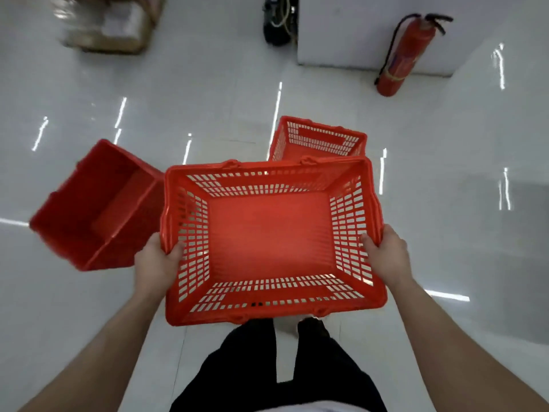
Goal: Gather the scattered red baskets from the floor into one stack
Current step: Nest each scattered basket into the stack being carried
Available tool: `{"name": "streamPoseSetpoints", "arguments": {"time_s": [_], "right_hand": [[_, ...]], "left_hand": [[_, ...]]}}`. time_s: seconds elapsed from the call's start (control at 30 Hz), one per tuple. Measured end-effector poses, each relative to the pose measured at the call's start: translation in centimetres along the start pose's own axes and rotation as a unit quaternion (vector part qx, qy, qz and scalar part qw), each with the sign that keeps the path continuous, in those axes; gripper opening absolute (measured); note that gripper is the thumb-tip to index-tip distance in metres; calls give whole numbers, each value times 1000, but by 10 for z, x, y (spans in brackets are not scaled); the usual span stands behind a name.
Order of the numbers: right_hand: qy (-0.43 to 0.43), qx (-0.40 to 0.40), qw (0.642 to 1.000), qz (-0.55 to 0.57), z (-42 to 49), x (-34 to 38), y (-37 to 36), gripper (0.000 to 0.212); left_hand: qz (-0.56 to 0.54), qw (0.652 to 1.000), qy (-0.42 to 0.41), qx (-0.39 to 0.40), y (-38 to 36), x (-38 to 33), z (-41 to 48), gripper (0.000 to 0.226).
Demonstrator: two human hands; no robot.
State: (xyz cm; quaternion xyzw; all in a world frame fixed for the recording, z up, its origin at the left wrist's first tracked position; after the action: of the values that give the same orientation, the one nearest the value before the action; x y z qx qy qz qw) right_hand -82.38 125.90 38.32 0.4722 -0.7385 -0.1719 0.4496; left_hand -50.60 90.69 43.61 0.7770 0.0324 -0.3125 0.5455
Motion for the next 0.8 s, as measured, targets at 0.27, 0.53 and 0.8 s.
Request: {"name": "streamPoseSetpoints", "arguments": {"time_s": [0.27, 0.53, 0.8], "right_hand": [[160, 39, 983, -81, -78, 199, -63, 30], [296, 82, 940, -148, -140, 368, -160, 32], [345, 180, 904, -178, -153, 480, -267, 36]], "left_hand": [[-75, 983, 92, -140, 154, 108, -45, 22], [-127, 945, 170, -250, 227, 222, -69, 23], [-155, 912, 264, -273, 256, 299, -47, 45]]}}
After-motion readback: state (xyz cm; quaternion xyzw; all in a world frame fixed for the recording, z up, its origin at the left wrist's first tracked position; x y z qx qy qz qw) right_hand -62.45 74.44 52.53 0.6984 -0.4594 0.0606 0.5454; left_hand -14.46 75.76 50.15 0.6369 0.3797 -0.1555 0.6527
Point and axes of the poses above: each hand's wrist, its own z-axis towards the middle knuckle, its own y-axis out of the back of the hand, x = y × z, the point moved 2 cm from there along z, towards the middle knuckle, and after that the axes turned 8 degrees about -y, right-handed, at the moved point
